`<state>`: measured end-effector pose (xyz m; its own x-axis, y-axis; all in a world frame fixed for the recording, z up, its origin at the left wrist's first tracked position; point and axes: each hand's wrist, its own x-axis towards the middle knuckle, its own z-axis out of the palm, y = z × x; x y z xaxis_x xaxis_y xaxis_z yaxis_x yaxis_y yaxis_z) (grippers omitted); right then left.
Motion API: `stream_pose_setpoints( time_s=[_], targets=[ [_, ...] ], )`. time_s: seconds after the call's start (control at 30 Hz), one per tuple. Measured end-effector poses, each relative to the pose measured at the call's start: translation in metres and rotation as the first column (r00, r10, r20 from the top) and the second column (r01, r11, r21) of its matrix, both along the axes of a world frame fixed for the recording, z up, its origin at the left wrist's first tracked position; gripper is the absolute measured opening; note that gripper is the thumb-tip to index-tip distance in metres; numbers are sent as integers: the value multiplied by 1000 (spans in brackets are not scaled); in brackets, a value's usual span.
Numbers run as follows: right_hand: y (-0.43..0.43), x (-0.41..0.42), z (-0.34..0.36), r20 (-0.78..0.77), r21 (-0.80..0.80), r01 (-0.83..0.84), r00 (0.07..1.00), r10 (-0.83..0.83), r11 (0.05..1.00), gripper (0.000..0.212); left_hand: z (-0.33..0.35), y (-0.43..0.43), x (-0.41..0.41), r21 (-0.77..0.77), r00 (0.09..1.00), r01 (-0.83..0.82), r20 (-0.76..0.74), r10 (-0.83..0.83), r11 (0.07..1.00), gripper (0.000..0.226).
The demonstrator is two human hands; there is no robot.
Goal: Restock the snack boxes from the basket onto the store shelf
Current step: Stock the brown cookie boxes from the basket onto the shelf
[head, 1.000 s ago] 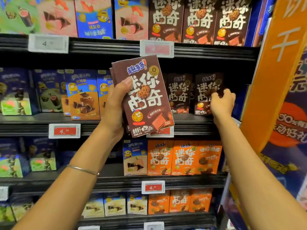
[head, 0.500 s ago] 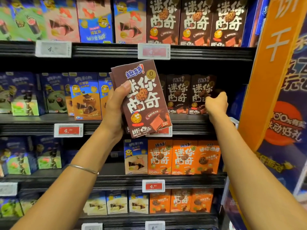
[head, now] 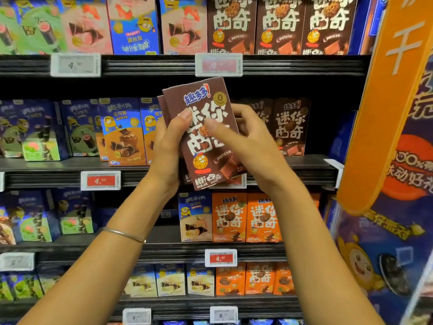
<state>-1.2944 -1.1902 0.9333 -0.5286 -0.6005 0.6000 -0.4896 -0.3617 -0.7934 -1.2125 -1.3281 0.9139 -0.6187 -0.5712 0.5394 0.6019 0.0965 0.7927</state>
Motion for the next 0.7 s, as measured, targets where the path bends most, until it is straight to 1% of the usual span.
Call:
stream_pose_setpoints(
  time_s=[0.03,0.07,0.13,0.17,0.2,0.27,0.3,0.33,0.4,0.43,0.5,0.6,0.63,0.7],
  targets=[
    [-4,3,-3,-17,-14,42,999,-43,999,54,0,-1,-1,10,1000,-6,12,6,1000,80],
    [-6,4,-5,-19,-33,73,997,-73,997,54,0,-1,0,22,999,-16,32,16,1000,86],
    [-9,4,-8,23,-71,74,997,-73,995,52,2,2,0,29,994,-65,85,62,997,114],
    [-11,4,-9,51,-89,62,997,-57,994,51,2,3,0,31,991,-91,100,87,995,119],
    [-12,4,-10,76,-109,47,996,-39,993,50,1,2,-1,33,988,-120,102,116,992,112],
    [-13,3,-13,112,-143,14,994,2,990,47,-2,-2,-3,44,980,-187,81,183,981,80],
    [-13,1,-14,128,-154,-3,992,23,988,46,-3,-6,-4,59,974,-218,71,214,974,67],
    [-11,-2,-14,146,-162,-19,988,43,987,45,-4,-9,-4,67,969,-242,70,237,968,63],
    [-6,-13,-16,190,-174,-33,980,66,984,42,-6,-16,-2,69,958,-279,83,273,958,66],
    [-4,-21,-17,210,-183,-13,976,52,983,41,-6,-19,1,78,956,-288,76,282,954,64],
    [-1,-39,-21,225,-187,92,973,-48,978,38,-5,-26,8,105,955,-298,53,293,949,55],
    [-6,-69,-30,182,-124,287,948,-262,950,42,-3,-32,16,150,948,-317,52,313,937,55],
    [-9,-76,-32,166,-102,321,939,-302,942,44,-3,-34,18,157,946,-324,55,320,933,52],
    [-17,-88,-33,163,-84,335,934,-319,939,46,-2,-35,20,155,945,-327,57,323,932,47]
  ],
)
